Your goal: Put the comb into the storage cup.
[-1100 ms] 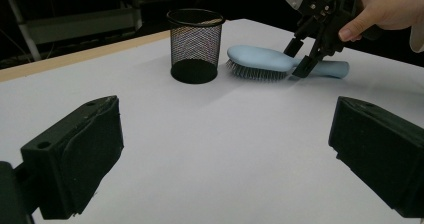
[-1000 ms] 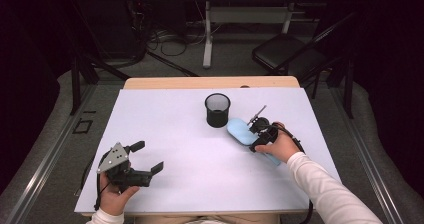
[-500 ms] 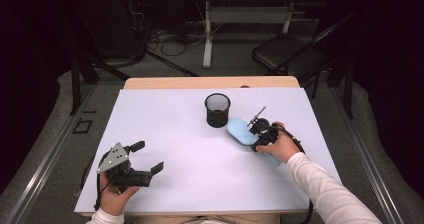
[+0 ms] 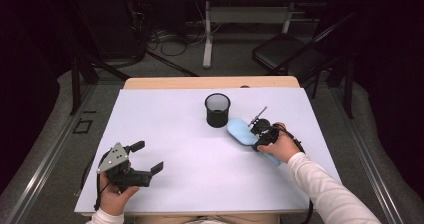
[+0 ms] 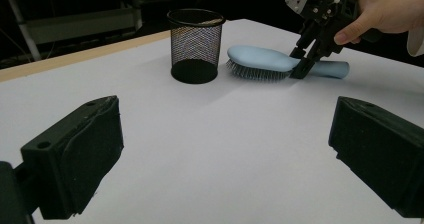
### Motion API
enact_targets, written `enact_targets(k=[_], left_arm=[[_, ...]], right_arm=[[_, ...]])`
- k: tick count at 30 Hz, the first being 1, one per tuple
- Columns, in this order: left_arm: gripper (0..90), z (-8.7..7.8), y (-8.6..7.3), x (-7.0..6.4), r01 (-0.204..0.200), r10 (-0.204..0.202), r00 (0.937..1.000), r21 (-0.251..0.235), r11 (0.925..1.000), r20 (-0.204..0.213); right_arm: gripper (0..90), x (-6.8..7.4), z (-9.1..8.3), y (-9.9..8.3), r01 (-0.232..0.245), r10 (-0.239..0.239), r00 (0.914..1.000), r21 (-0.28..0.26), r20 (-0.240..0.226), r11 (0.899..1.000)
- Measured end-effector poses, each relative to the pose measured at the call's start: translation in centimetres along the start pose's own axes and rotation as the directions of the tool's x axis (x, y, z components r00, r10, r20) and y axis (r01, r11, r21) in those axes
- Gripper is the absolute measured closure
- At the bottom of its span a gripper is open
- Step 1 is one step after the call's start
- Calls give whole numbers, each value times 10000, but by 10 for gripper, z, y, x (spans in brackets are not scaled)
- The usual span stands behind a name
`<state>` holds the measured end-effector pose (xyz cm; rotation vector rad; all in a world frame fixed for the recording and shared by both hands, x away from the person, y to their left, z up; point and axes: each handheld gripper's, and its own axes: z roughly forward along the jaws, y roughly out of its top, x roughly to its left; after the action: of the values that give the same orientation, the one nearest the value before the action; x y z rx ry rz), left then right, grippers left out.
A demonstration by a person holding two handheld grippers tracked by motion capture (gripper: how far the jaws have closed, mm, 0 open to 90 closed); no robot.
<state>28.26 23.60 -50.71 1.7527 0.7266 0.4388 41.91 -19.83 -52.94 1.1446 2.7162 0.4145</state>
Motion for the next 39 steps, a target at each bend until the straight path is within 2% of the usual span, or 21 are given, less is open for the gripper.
enact_targets(k=[1,4,5,6,7,9,11,12,13,14,18,19,21,22,24,26,28,29,36,37,39], left_arm=[[9,0,0,0,0,0,10000,1,10000,1],[9,0,0,0,6,-6,10000,-33,10000,26],[9,0,0,0,0,0,10000,-19,10000,11],[9,0,0,0,-11,11,10000,-22,10000,-19],[9,0,0,0,-18,18,10000,-17,10000,-17],[9,0,0,0,-33,32,10000,-12,10000,-21],[9,1,0,0,-2,2,10000,-20,10000,-9],[9,1,0,0,-3,3,10000,-17,10000,-19],[9,0,0,0,-22,22,10000,-12,10000,-22],[9,0,0,0,-19,19,10000,-20,10000,-20],[9,0,0,0,-19,19,10000,-16,10000,-16],[9,0,0,0,-13,13,10000,-19,10000,-10],[9,0,0,0,-16,16,10000,-21,10000,-16],[9,0,0,0,-19,19,10000,-22,10000,-16],[9,0,0,0,-23,23,10000,-26,10000,-18],[9,1,0,-1,-22,22,10000,-26,10000,-9],[9,1,0,-1,-24,24,10000,-21,10000,-10],[9,1,0,-1,-15,15,10000,-23,10000,-5],[9,1,0,0,-15,15,10000,-19,10000,-17],[9,1,0,0,-19,19,10000,-22,10000,-17],[9,0,0,0,-17,16,10000,-28,10000,-24]], right_arm=[[607,0,1,-1,-1,-1,10000,-233,-73,9997],[624,-1,1,-2,-142,136,9997,-303,-207,9994],[634,-2,-2,-2,4,-4,9997,-9,-226,10000],[637,-1,0,-4,-297,287,9991,-338,-310,9990],[640,-2,0,-4,-40,31,9996,-318,-297,9995],[655,-2,1,-5,-180,161,9992,-531,-361,9984],[664,-2,1,-6,-105,82,9992,-612,-381,9981],[666,-2,1,-6,-128,103,9992,-634,-388,9979],[669,-1,-1,-7,-226,210,9991,-411,-381,9989],[670,-2,1,-7,-126,99,9992,-676,-396,9976],[678,-2,0,-8,-56,37,9995,-598,-327,9982],[680,-2,1,-9,-79,50,9994,-829,-349,9965],[682,-2,1,-10,-83,54,9994,-850,-352,9963],[683,-1,1,-10,-253,218,9990,-900,-394,9956],[685,-1,1,-11,-186,153,9993,-975,-350,9951],[687,-1,1,-12,-230,194,9991,-976,-371,9950],[689,-3,-1,-11,-45,18,9994,-785,-352,9969],[690,-2,1,-12,-135,93,9992,-1068,-396,9942],[693,-1,-1,-12,-103,73,9994,-920,-328,9957],[694,-1,1,-13,-162,125,9993,-1100,-342,9938],[694,-1,1,-13,-152,115,9993,-1107,-347,9937]])
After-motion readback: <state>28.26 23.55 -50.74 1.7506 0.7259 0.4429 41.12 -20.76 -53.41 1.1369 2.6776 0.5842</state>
